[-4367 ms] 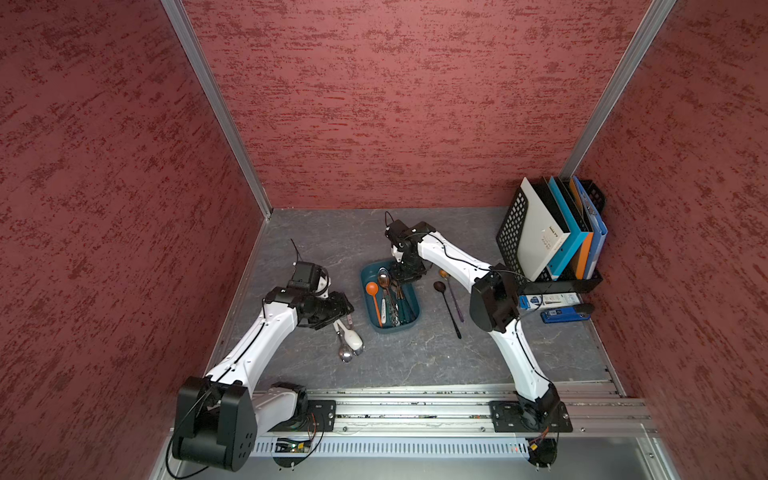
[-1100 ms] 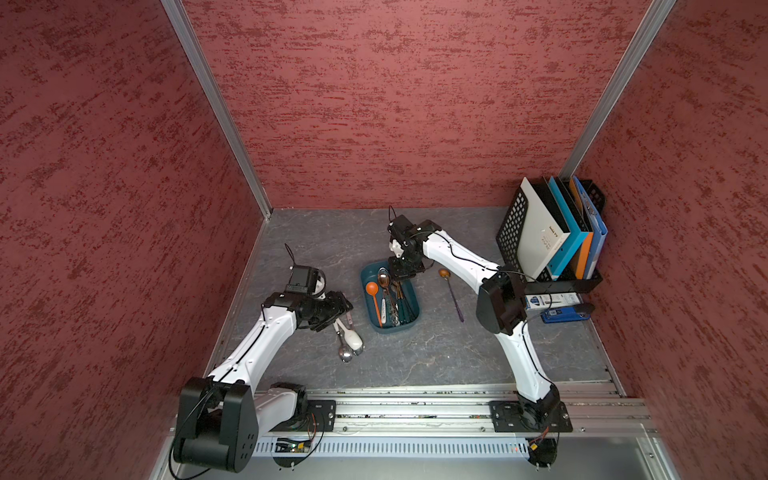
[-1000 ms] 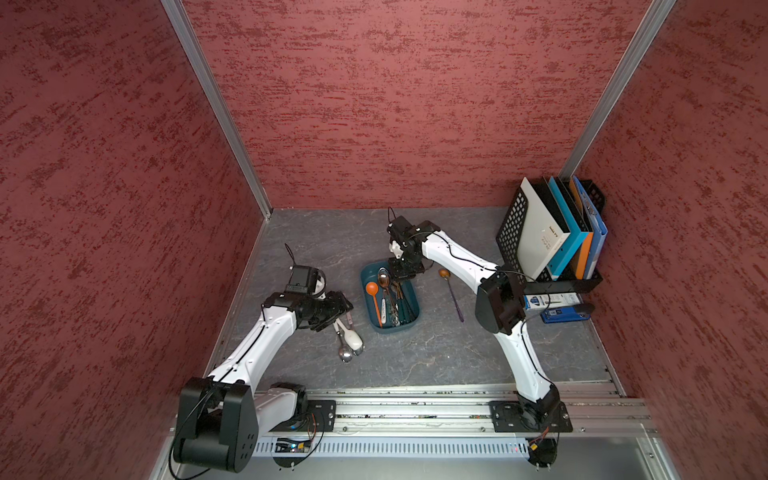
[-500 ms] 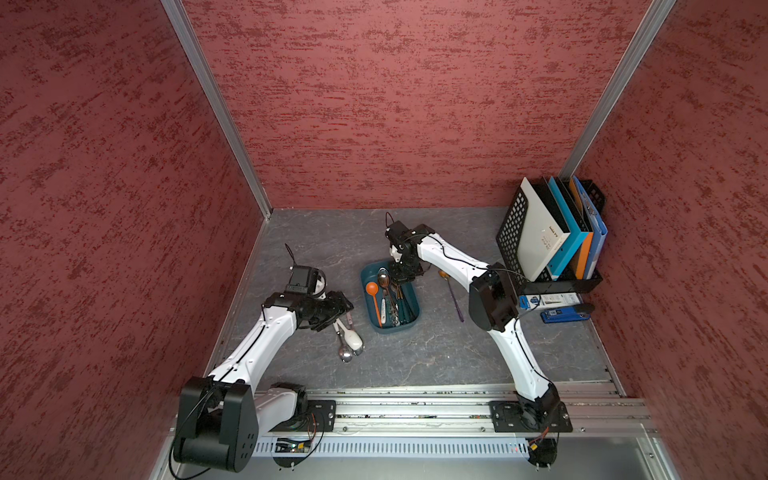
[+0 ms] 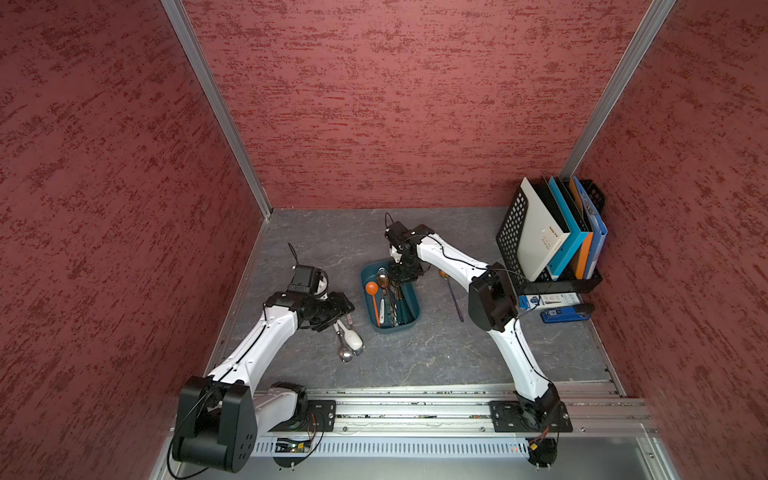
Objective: Put the spoon into the storage box
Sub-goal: Place the spoon in the storage box, then pick up the spoon from the center of the board.
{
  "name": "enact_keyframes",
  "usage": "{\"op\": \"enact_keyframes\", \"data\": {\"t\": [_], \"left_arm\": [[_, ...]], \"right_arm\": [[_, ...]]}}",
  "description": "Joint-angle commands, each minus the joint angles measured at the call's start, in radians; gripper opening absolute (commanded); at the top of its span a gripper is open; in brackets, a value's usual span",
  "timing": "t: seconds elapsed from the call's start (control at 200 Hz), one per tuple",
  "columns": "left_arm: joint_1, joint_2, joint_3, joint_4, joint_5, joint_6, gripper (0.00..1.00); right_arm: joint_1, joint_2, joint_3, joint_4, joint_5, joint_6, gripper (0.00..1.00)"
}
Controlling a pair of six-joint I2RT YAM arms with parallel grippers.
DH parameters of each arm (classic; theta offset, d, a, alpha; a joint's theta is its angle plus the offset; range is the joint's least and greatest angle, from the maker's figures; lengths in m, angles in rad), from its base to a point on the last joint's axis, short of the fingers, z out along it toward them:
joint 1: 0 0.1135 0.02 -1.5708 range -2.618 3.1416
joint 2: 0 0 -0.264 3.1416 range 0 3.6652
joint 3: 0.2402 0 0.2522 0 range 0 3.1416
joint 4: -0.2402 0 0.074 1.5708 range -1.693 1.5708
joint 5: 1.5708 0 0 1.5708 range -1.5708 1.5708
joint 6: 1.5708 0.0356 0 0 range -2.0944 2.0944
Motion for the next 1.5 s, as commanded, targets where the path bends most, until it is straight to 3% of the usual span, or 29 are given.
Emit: {"op": "enact_keyframes", "data": {"t": [0.0, 0.321, 0.576, 0.887, 1.493], "left_arm": [[-0.035, -0.004, 0.056, -0.019, -0.032, 0.038, 0.72], [-0.159, 0.075, 0.181, -0.105, -0.159, 0.110, 0.72], [-0.220, 0.132, 0.230, -0.097, -0.177, 0.111, 0.72], [-0.238, 0.157, 0.253, -0.104, -0.181, 0.084, 0.72], [-0.247, 0.157, 0.263, -0.136, -0.211, 0.050, 0.72]], "right_arm": [[0.003, -0.048, 0.014, -0.018, 0.022, -0.027, 0.29], [-0.020, -0.240, -0.133, 0.008, 0.108, -0.128, 0.32], [-0.134, -0.367, -0.356, 0.093, 0.141, -0.176, 0.36], [-0.236, -0.350, -0.497, 0.192, 0.173, -0.216, 0.38], [-0.263, -0.232, -0.536, 0.239, 0.188, -0.227, 0.35]]}}
